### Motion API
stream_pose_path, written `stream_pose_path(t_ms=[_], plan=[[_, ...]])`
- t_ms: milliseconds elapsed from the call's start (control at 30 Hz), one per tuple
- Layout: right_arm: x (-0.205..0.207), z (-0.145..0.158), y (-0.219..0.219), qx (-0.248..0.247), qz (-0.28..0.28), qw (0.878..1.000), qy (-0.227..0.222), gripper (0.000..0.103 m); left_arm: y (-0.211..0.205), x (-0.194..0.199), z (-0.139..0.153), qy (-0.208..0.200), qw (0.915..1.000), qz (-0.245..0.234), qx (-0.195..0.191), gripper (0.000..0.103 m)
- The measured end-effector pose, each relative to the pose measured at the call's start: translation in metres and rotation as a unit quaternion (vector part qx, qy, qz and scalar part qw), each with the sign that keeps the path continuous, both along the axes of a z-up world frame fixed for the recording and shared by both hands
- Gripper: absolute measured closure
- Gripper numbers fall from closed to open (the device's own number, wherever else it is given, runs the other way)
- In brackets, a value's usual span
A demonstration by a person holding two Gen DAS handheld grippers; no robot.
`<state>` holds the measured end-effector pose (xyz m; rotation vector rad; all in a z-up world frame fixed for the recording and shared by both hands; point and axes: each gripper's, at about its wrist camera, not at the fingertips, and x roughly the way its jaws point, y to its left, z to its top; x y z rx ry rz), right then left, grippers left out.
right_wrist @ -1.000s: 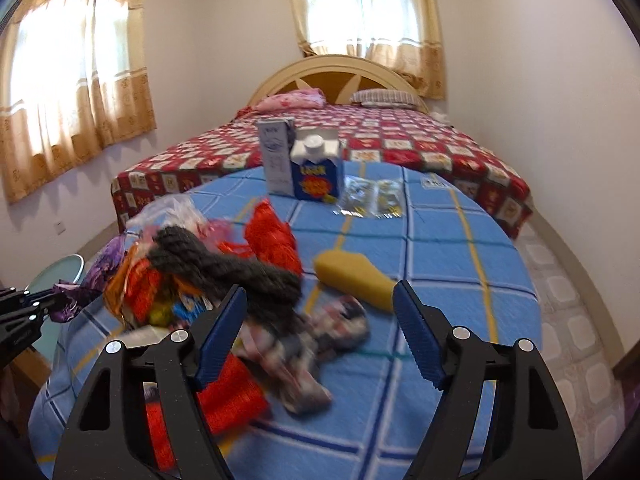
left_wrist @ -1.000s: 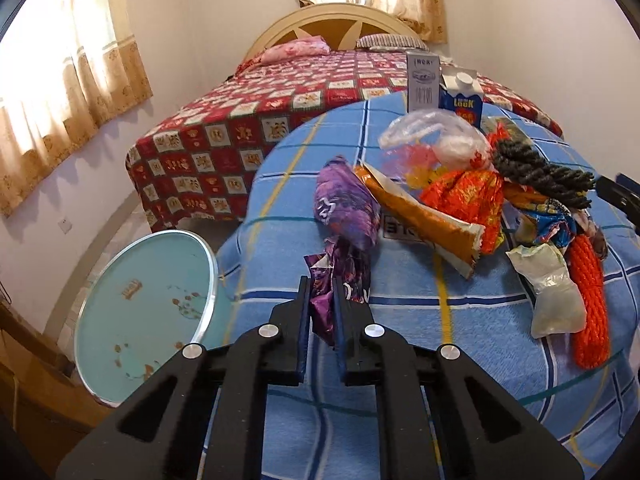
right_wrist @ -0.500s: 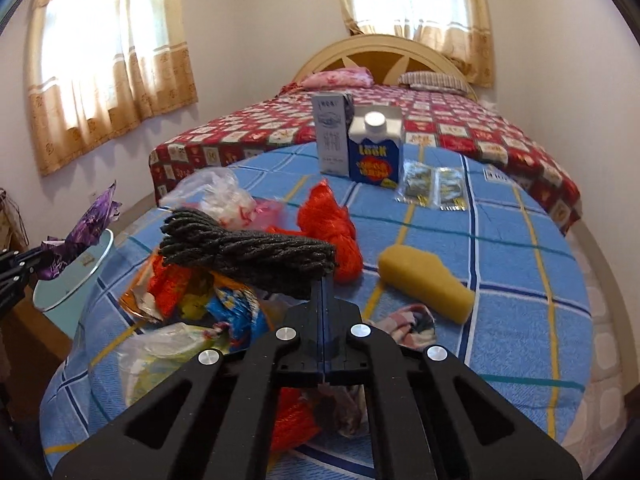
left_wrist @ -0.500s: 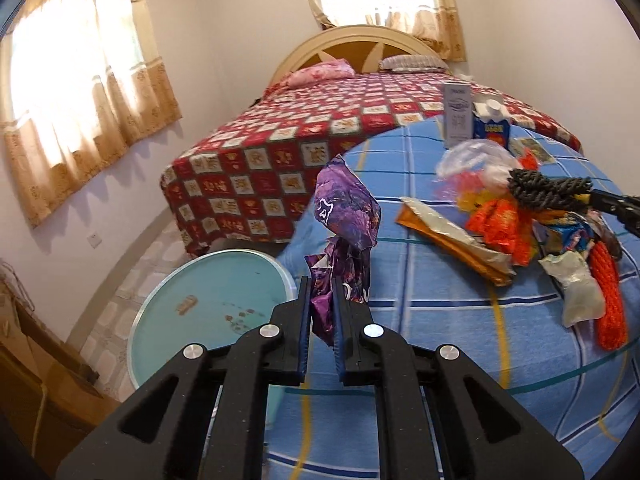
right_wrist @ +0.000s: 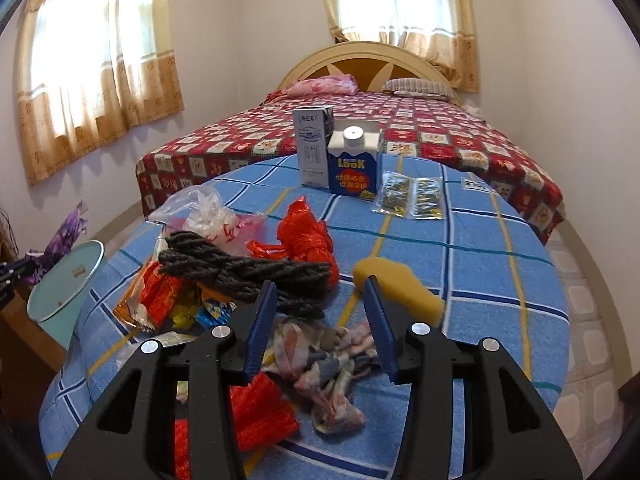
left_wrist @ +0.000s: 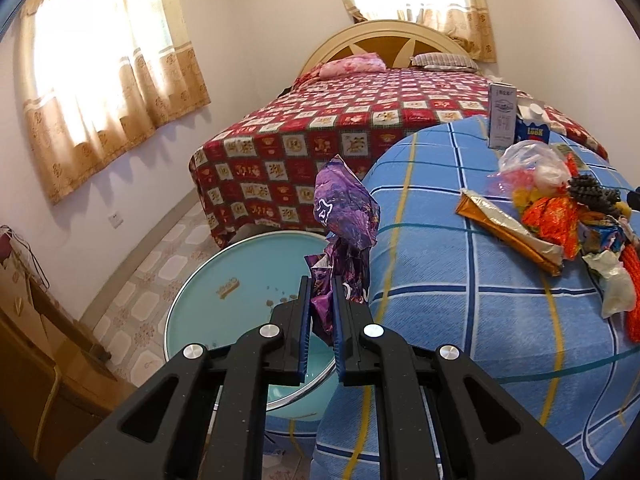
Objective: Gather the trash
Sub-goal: 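Hold the purple wrapper in the left gripper while the right gripper grasps the plaid cloth rag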
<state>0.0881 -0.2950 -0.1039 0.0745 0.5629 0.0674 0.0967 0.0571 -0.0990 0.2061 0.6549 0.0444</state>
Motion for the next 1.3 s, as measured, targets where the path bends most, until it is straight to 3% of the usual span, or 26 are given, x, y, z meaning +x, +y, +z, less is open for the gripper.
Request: stream_pose_path(t_ms=[133, 233, 333, 367, 733, 800, 833, 867, 900, 1033, 1100, 1133, 1300], plan=[[0.018, 0.000, 0.000, 0.009, 0.006, 1.000, 0.003, 0.048, -0.001, 0.001, -0.002, 0.001, 1.0000, 0.000, 0.001, 0.094], [0.037, -0.007, 0.000, 0.019, 0.014, 0.999, 0.024, 0.050, 0.000, 0.003, -0.006, 0.005, 1.0000, 0.002, 0.001, 0.094], [0.048, -0.015, 0.005, 0.035, 0.052, 0.996, 0.056, 0.099, 0.002, 0.003, -0.008, 0.006, 1.0000, 0.003, 0.002, 0.094], [0.047, -0.015, 0.008, 0.028, 0.055, 0.997, 0.056, 0.102, 0.002, 0.003, -0.007, 0.006, 1.0000, 0.004, 0.001, 0.094], [0.024, 0.020, 0.018, 0.018, 0.053, 0.998, 0.003, 0.102, 0.011, -0.003, 0.002, -0.007, 0.9999, 0.011, 0.007, 0.094], [0.026, 0.024, 0.015, 0.021, 0.045, 0.999, 0.003, 0.101, 0.015, -0.002, 0.001, -0.007, 0.9998, 0.015, 0.006, 0.094], [0.029, 0.024, 0.012, 0.020, 0.034, 0.999, 0.002, 0.087, 0.016, -0.002, 0.000, -0.006, 0.9998, 0.017, 0.006, 0.094], [0.031, 0.023, 0.009, 0.017, 0.025, 1.000, 0.002, 0.060, 0.017, -0.001, -0.001, -0.005, 0.9998, 0.018, 0.007, 0.094], [0.034, 0.019, 0.006, 0.016, 0.019, 1.000, 0.008, 0.052, 0.018, 0.000, -0.003, -0.004, 0.9998, 0.020, 0.008, 0.094], [0.051, -0.007, 0.005, 0.017, 0.027, 0.998, 0.062, 0.052, 0.024, 0.007, -0.017, 0.013, 0.9995, 0.027, 0.013, 0.094], [0.059, -0.021, 0.011, 0.020, 0.050, 0.994, 0.093, 0.079, 0.023, 0.008, -0.023, 0.019, 0.9993, 0.028, 0.017, 0.094], [0.059, -0.024, 0.014, 0.016, 0.054, 0.994, 0.099, 0.100, 0.023, 0.008, -0.024, 0.022, 0.9993, 0.027, 0.017, 0.094], [0.053, -0.022, 0.017, 0.017, 0.063, 0.994, 0.088, 0.102, 0.025, 0.007, -0.020, 0.017, 0.9994, 0.025, 0.015, 0.094]])
